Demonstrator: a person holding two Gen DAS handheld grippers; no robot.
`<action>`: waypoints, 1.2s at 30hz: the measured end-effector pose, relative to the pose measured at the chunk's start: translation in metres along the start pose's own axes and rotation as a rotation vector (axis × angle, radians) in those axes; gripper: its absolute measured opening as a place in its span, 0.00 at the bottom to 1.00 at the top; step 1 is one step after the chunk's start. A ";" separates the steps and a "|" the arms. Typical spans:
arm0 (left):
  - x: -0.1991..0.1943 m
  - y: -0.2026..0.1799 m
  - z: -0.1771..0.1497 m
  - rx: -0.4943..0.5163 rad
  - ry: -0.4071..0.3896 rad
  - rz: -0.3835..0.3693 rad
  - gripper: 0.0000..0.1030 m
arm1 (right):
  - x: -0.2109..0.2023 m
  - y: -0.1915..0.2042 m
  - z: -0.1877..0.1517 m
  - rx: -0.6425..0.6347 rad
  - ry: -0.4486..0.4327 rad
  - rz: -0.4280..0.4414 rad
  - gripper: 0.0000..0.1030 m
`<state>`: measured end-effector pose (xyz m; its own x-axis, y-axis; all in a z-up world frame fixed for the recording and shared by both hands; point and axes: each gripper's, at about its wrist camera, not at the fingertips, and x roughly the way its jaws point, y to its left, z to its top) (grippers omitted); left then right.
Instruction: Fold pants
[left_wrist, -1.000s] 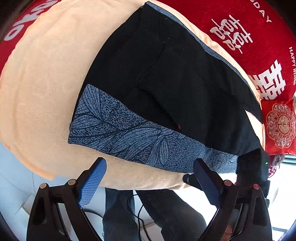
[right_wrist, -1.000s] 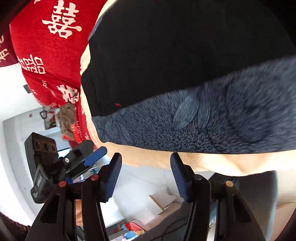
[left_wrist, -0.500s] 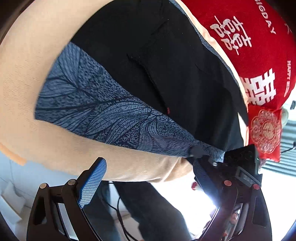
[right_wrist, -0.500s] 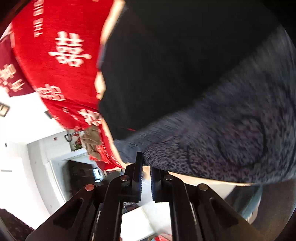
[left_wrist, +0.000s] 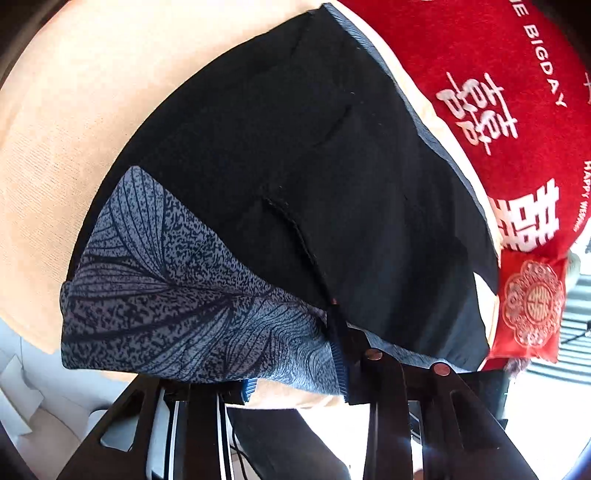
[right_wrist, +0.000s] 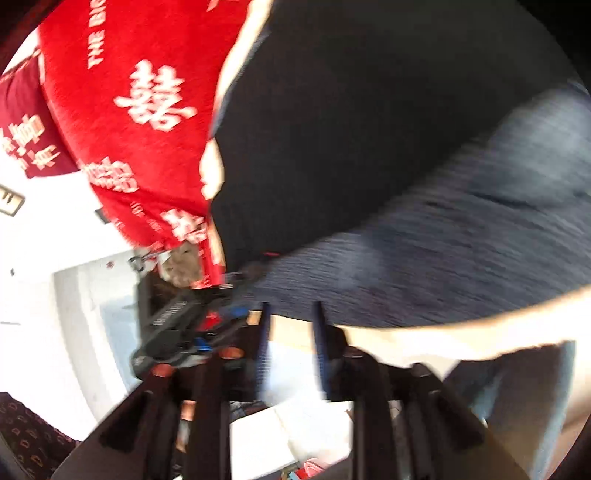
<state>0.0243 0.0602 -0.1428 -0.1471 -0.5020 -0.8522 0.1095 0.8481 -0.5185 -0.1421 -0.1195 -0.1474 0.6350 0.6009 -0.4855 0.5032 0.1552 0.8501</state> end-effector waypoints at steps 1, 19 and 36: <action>-0.001 -0.002 0.000 0.009 0.005 -0.003 0.34 | -0.007 -0.009 -0.003 0.020 -0.015 -0.017 0.46; 0.004 -0.010 0.001 0.107 0.060 0.047 0.34 | -0.044 -0.081 -0.003 0.247 -0.280 0.233 0.46; -0.075 -0.083 0.040 0.177 -0.116 -0.080 0.23 | -0.113 0.085 0.080 -0.084 -0.215 0.019 0.10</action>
<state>0.0658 0.0204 -0.0386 -0.0488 -0.5913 -0.8050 0.2742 0.7670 -0.5800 -0.1243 -0.2367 -0.0364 0.7585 0.4250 -0.4941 0.4454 0.2154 0.8690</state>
